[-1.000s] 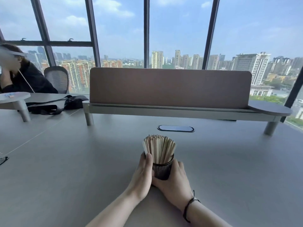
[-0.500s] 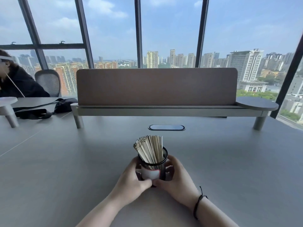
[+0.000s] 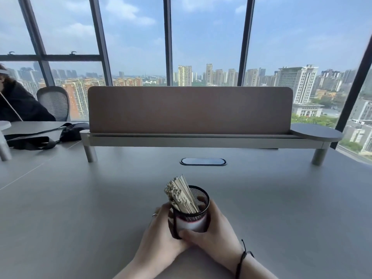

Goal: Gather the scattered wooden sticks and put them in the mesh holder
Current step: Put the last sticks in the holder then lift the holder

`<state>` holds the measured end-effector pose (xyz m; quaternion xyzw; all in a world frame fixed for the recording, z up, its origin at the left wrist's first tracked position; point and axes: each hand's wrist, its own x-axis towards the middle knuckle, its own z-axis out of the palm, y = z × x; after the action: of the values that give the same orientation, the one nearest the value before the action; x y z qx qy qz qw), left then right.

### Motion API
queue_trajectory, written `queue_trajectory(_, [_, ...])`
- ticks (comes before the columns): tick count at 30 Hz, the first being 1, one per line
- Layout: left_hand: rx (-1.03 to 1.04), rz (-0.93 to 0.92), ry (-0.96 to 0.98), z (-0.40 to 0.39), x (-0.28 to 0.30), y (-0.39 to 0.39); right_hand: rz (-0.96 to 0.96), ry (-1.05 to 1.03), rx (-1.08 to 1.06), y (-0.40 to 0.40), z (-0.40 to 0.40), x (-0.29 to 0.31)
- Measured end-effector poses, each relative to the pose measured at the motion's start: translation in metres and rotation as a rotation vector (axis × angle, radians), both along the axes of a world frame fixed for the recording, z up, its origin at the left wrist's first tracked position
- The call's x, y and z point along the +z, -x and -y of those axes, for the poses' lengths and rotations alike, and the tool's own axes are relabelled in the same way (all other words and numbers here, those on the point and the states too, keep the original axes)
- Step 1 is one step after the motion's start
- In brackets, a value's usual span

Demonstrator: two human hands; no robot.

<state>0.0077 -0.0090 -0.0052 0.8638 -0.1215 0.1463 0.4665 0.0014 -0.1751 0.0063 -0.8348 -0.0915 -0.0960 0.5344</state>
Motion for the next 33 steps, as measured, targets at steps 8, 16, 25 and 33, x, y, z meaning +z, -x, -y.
queue_trajectory(8, [-0.081,-0.092,0.052,-0.015,-0.005,-0.021,-0.115,-0.194,-0.041,-0.046,0.002,0.010])
queue_trajectory(16, [-0.119,-0.088,0.175,-0.017,0.005,-0.044,-0.092,-0.145,0.074,-0.062,-0.013,0.003])
queue_trajectory(25, [-0.086,-0.040,0.090,-0.024,0.001,-0.072,-0.054,0.006,-0.011,-0.099,-0.034,-0.010])
queue_trajectory(33, [0.041,-0.096,0.001,-0.031,0.003,-0.133,-0.086,0.101,-0.052,-0.165,-0.055,-0.005])
